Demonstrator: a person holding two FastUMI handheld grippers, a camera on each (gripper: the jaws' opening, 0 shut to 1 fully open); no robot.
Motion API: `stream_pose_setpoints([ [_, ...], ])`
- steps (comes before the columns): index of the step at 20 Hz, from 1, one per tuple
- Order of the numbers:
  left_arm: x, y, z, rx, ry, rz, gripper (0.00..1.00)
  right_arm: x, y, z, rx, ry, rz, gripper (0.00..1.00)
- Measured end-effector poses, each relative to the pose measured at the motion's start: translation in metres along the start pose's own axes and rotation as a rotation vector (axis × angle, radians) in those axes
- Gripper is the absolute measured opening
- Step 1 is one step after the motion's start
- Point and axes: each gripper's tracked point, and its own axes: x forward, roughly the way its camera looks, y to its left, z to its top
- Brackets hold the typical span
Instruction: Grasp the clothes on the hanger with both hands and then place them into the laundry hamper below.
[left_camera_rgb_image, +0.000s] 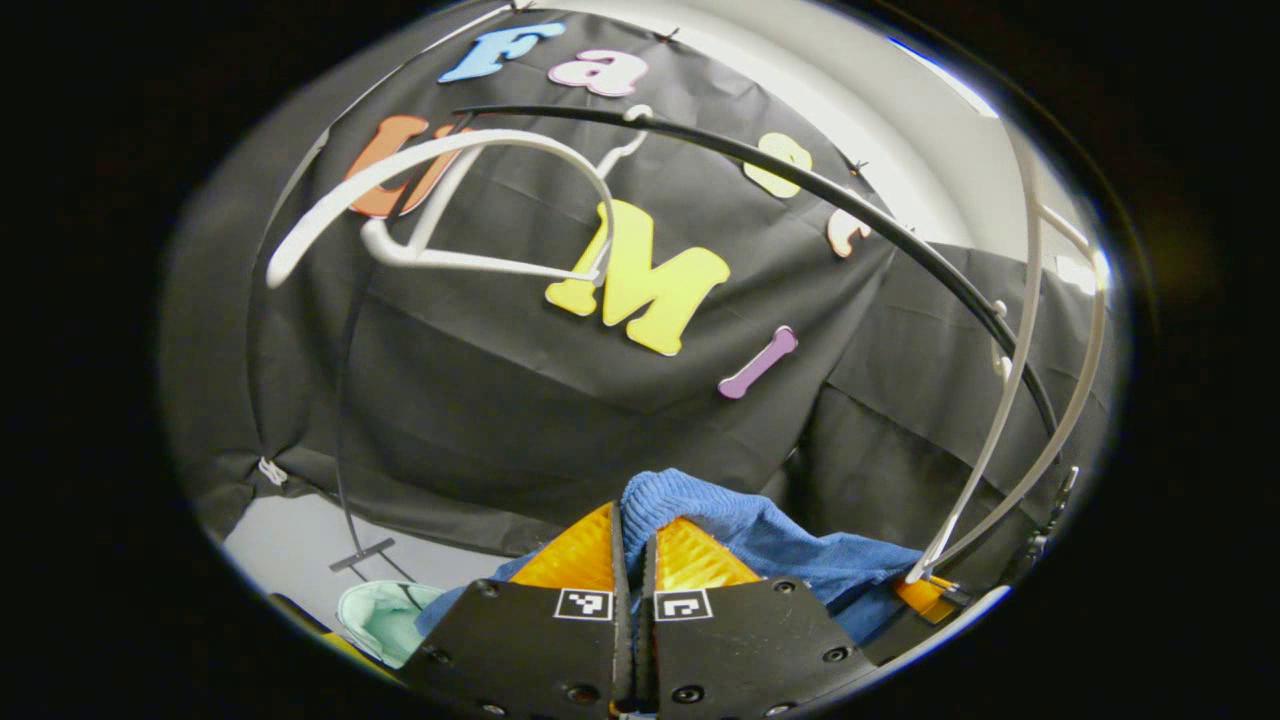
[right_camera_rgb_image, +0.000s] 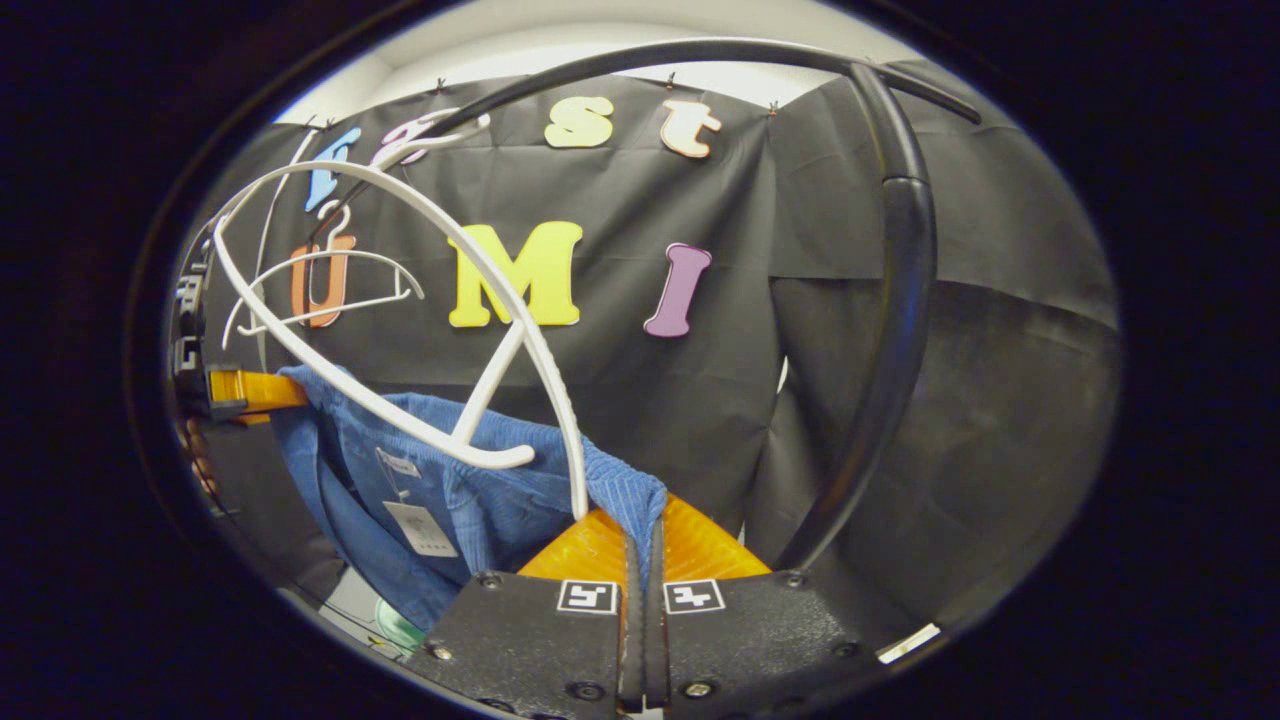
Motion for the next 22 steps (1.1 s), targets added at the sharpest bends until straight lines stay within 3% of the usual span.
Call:
stream_pose_setpoints([
  [3, -0.016, 0.014, -0.015, 0.043, 0.019, 0.042, 0.01, 0.001, 0.014, -0.018, 0.008, 0.036, 0.044, 0.05],
  [5, -0.014, 0.019, -0.029, 0.039, 0.037, 0.059, 0.07, 0.001, 0.023, -0.029, -0.001, 0.062, 0.050, 0.04],
  [6, -0.016, 0.024, -0.035, 0.033, 0.048, 0.072, 0.01, 0.004, 0.025, -0.035, 0.003, 0.079, 0.055, 0.04],
  [8, -0.025, 0.033, -0.046, 0.014, 0.074, 0.092, 0.01, -0.001, 0.026, -0.053, 0.011, 0.113, 0.060, 0.04],
  [9, -0.029, 0.038, -0.051, 0.008, 0.087, 0.100, 0.07, -0.003, 0.025, -0.062, 0.012, 0.128, 0.060, 0.04],
  [11, -0.032, 0.047, -0.067, 0.004, 0.108, 0.121, 0.01, -0.004, 0.027, -0.072, 0.017, 0.153, 0.064, 0.04],
  [13, -0.041, 0.057, -0.083, 0.003, 0.139, 0.143, 0.01, -0.006, 0.036, -0.086, 0.039, 0.187, 0.082, 0.04],
  [17, -0.053, 0.070, -0.115, -0.009, 0.213, 0.151, 0.01, -0.011, 0.067, -0.113, 0.143, 0.270, 0.166, 0.04],
  [22, -0.068, 0.072, -0.142, -0.043, 0.287, 0.124, 0.01, -0.016, 0.132, -0.151, 0.366, 0.408, 0.332, 0.04],
])
